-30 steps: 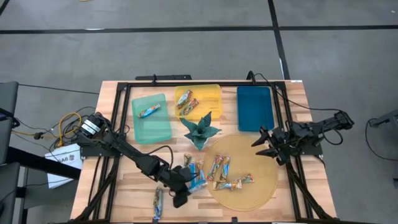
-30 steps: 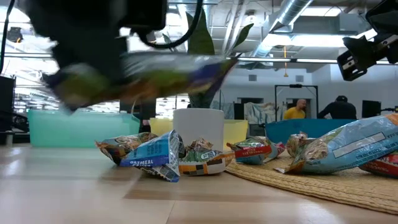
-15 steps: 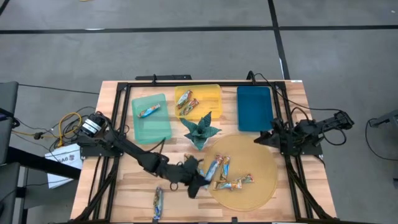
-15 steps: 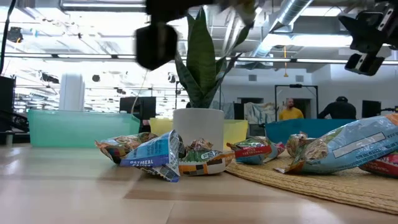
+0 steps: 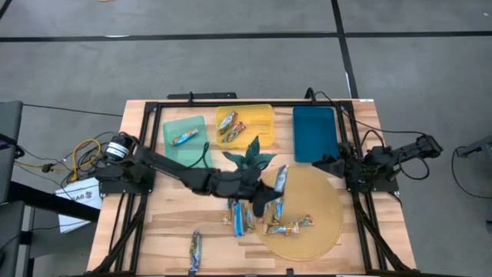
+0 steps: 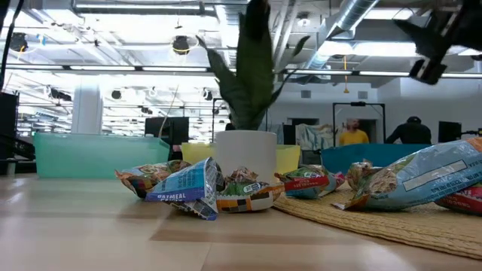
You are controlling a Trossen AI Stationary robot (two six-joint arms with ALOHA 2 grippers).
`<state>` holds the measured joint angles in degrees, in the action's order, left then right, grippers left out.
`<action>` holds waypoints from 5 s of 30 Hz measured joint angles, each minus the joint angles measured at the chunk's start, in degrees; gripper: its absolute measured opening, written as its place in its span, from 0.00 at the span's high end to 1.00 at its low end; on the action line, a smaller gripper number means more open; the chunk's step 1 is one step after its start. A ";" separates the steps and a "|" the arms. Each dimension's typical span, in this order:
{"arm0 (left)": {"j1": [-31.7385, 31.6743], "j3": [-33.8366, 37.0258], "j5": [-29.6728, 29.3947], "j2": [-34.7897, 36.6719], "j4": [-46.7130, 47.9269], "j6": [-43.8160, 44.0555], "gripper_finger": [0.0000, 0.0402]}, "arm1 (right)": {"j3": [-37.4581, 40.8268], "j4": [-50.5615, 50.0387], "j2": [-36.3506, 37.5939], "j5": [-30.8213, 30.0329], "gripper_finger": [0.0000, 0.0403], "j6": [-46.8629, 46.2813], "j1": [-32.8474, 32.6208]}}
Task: Pick and place Granola Bars by type
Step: Put the purple granola bar into the blue bin
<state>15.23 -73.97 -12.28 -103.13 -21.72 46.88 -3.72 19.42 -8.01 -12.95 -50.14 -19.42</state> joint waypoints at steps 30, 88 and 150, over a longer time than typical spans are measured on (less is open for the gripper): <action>-5.63 -13.14 3.05 0.04 13.26 -3.03 0.95 | -27.51 -0.48 -36.57 6.92 0.57 16.14 8.32; -5.67 -13.12 10.75 0.04 19.22 0.13 0.40 | -45.57 -53.80 -38.30 1.58 0.91 63.23 36.91; -5.54 -13.62 18.73 0.04 16.56 -0.14 0.40 | -51.17 -62.57 -75.65 -6.42 0.87 87.71 58.58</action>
<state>9.69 -87.59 6.45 -103.09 -5.16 46.74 -54.89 -43.14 -83.67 -19.37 37.57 39.16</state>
